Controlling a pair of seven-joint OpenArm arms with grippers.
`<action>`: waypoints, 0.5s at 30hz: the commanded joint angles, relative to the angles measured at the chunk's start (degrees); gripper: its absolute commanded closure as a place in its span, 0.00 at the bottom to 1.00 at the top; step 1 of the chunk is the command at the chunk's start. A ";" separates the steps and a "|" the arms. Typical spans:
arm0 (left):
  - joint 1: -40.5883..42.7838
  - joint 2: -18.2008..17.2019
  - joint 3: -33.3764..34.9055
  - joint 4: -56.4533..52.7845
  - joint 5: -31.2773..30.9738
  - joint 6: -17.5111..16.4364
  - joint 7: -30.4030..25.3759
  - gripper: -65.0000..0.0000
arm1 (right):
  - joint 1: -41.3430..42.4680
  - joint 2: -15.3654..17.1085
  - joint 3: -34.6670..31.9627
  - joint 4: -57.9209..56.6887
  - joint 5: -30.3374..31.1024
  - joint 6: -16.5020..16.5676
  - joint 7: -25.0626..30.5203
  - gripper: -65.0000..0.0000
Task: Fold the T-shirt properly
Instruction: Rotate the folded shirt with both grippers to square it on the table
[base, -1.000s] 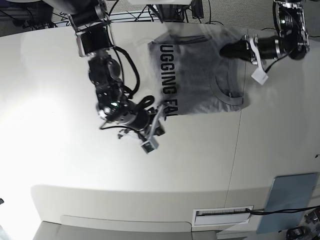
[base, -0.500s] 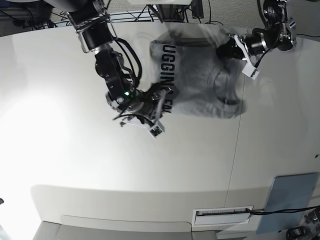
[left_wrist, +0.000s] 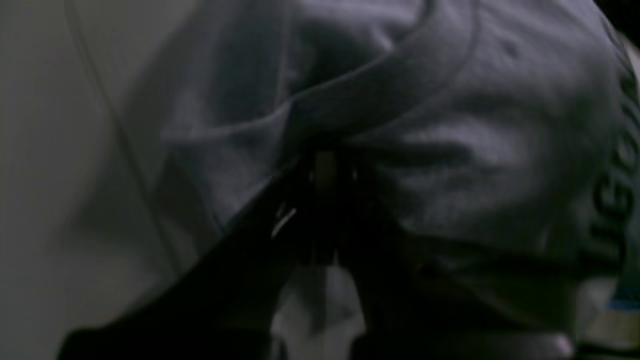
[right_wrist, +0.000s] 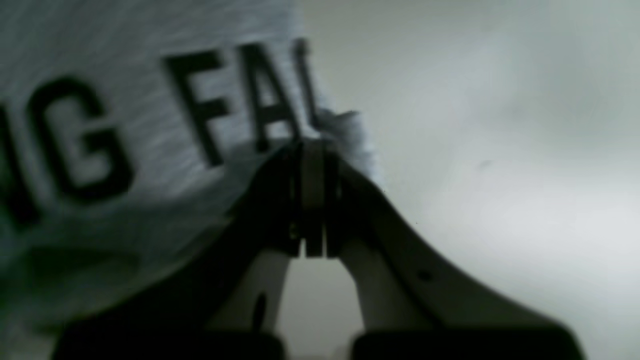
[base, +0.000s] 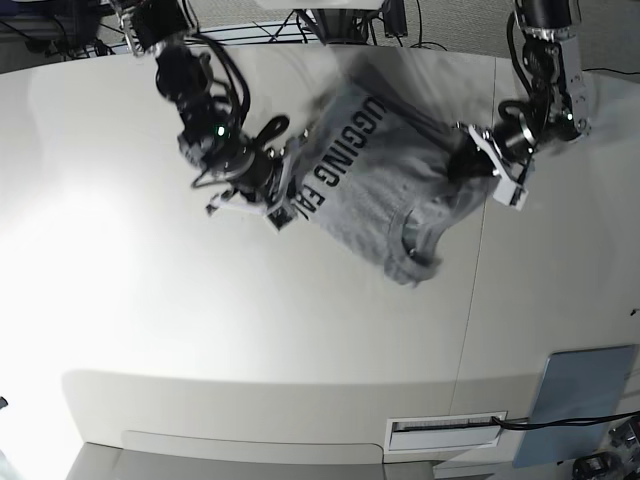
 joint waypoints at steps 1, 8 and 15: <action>-1.40 -0.83 -0.28 0.76 -0.61 0.07 -1.66 1.00 | -0.61 -0.09 0.13 2.82 0.44 0.28 1.18 1.00; -3.45 -2.25 -0.35 2.23 -5.01 0.07 0.02 1.00 | -5.86 0.22 0.31 11.78 -2.43 -0.61 1.05 1.00; 2.93 -3.63 -2.62 8.79 -13.51 0.07 8.44 1.00 | -5.20 0.17 6.21 11.67 -4.96 -2.40 4.63 1.00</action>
